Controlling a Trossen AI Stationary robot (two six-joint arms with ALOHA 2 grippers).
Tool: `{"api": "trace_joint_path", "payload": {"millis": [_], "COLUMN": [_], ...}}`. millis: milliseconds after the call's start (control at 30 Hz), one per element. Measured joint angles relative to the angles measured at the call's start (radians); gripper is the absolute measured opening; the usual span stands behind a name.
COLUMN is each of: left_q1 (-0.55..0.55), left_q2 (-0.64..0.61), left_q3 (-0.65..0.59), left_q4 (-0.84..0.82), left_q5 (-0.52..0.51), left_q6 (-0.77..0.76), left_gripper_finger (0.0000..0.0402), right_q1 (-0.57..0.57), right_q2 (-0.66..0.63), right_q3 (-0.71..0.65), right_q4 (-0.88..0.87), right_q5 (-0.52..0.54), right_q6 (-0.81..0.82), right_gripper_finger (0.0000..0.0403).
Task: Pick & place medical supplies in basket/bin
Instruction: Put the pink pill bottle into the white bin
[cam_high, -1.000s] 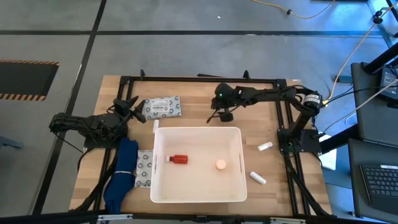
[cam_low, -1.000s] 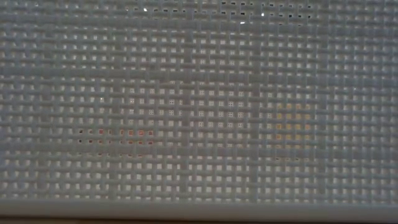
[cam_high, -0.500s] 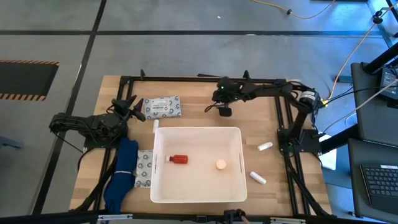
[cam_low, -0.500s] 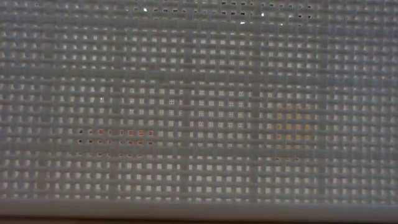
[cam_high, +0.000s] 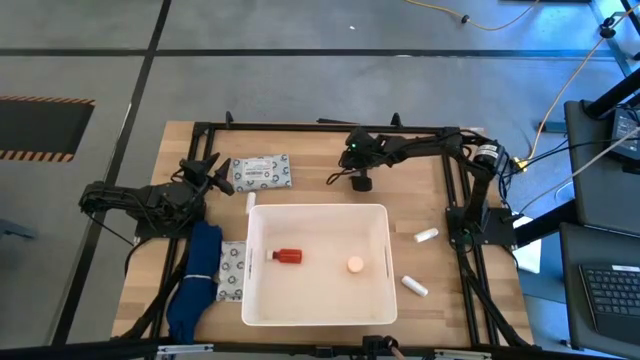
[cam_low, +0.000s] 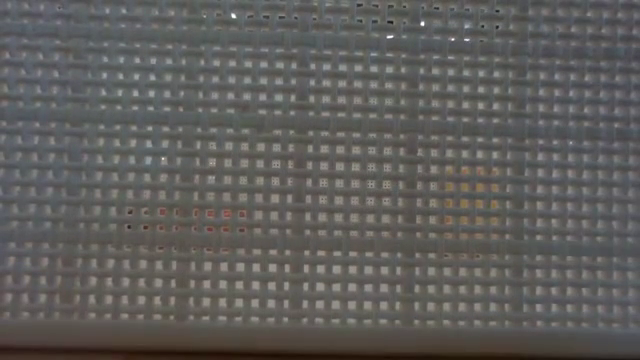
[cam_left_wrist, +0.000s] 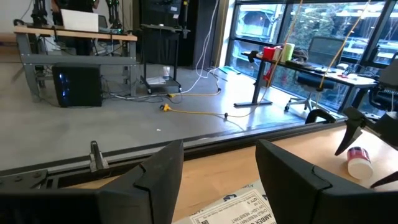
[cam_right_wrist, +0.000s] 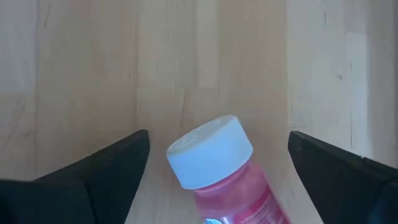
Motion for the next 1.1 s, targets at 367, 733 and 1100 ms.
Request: {"api": "trace_joint_path", "payload": {"millis": [367, 733, 1100], "left_q1": [0.000, 0.000, 0.000], "left_q2": [0.000, 0.000, 0.000], "left_q3": [0.000, 0.000, 0.000], "left_q4": [0.000, -0.001, -0.002], "left_q5": [0.000, -0.032, -0.034], "left_q6": [-0.014, -0.016, -0.016], "left_gripper_finger": [0.0198, 0.0198, 0.0198], "right_q1": [0.000, 0.000, 0.000], "right_q2": [0.003, 0.004, 0.005], "right_q3": [-0.001, -0.002, -0.004], "right_q4": [-0.038, -0.058, -0.063], "right_q5": [0.002, 0.013, 0.019], "right_q6": [0.036, 0.114, 0.127], "right_gripper_finger": [0.0308, 0.0296, 0.0169]}}
